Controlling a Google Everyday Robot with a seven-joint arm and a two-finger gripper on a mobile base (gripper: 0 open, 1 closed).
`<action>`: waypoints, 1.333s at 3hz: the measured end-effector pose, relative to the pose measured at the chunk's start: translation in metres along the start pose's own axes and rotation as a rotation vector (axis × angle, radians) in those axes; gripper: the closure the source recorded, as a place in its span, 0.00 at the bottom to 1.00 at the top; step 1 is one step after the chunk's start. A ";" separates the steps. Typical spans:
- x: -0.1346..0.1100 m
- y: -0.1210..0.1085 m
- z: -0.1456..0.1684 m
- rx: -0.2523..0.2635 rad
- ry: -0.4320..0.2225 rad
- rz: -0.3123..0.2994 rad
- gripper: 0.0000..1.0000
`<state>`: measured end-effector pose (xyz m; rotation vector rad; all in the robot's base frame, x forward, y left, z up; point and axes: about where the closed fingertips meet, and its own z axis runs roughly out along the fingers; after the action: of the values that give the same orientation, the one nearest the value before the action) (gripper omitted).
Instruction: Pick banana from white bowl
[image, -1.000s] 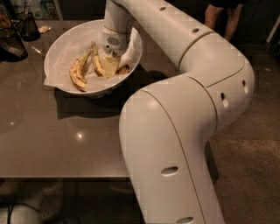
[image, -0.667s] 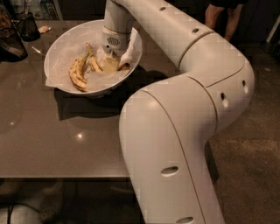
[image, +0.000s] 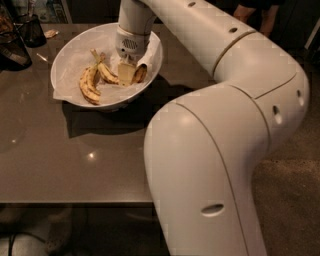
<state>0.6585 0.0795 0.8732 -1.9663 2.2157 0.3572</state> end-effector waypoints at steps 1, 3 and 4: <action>0.015 0.012 -0.031 0.062 -0.047 -0.043 1.00; 0.003 0.016 -0.045 0.104 -0.050 -0.061 1.00; -0.013 0.074 -0.072 0.165 -0.073 -0.061 1.00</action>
Offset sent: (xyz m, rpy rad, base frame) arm -0.0232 -0.0404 0.0415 0.0432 -0.0760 0.0488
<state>0.5894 0.0804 0.9510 -1.8983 2.0647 0.2267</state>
